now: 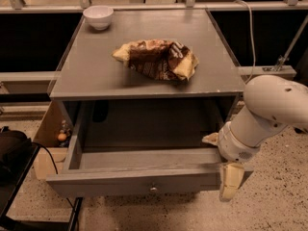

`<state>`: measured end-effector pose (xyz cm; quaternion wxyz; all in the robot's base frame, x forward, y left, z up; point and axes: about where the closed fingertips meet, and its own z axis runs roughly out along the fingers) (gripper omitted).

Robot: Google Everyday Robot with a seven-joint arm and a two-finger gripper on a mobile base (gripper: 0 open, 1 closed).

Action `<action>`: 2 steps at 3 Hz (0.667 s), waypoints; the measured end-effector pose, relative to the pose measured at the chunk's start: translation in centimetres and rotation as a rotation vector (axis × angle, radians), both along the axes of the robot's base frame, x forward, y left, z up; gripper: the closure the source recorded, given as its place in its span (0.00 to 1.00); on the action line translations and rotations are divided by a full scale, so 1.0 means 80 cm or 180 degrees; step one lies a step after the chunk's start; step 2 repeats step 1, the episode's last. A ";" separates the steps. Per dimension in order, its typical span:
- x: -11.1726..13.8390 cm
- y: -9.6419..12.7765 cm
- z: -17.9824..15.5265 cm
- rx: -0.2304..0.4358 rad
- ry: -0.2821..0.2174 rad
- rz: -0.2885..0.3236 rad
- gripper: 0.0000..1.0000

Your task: Open top drawer

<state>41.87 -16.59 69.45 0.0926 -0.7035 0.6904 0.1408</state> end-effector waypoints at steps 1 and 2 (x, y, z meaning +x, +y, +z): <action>0.000 0.000 0.000 0.0000 0.0000 0.0000 0.00; 0.000 0.000 0.000 0.0000 0.0000 0.0000 0.00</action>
Offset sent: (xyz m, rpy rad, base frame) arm 0.0000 0.0000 0.0000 0.0000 0.0000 0.0000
